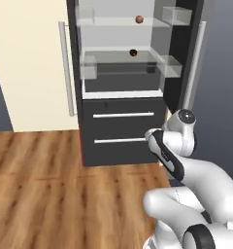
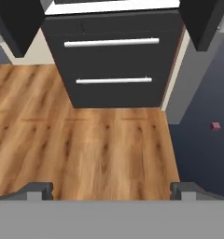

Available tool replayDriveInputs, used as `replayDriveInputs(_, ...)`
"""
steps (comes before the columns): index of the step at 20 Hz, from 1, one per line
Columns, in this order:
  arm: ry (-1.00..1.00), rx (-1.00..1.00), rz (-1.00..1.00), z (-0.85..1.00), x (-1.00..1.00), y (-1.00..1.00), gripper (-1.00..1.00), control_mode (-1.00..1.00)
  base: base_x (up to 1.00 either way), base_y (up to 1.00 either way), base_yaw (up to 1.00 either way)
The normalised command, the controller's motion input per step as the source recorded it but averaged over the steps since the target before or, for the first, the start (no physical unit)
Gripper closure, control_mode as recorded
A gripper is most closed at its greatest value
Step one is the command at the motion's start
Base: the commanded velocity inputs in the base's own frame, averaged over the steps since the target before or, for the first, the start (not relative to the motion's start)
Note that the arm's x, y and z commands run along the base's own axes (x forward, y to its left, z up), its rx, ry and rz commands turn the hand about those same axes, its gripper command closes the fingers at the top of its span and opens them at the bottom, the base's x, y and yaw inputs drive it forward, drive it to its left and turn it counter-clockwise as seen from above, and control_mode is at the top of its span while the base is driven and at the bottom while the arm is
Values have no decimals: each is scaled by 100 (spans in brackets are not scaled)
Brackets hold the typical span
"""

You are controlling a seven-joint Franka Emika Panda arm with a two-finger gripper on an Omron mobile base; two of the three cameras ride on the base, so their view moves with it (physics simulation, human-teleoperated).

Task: Place one onion and one steak in each tupperware on the nearby counter, to pack two identical lunches.

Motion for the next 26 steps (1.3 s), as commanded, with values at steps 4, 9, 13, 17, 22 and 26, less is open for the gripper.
replayDriveInputs(4,0,0,0,0,0,0,-100,100,99,0,-4)
replayDriveInputs(9,0,0,0,0,0,0,-100,100,100,0,-5)
replayDriveInputs(13,0,0,0,0,0,0,-100,100,100,0,-7)
replayDriveInputs(17,0,0,0,0,0,0,-100,100,100,0,-6)
replayDriveInputs(22,0,0,0,0,0,0,-100,100,100,0,-6)
replayDriveInputs(26,0,0,0,0,0,0,-100,100,100,0,-6)
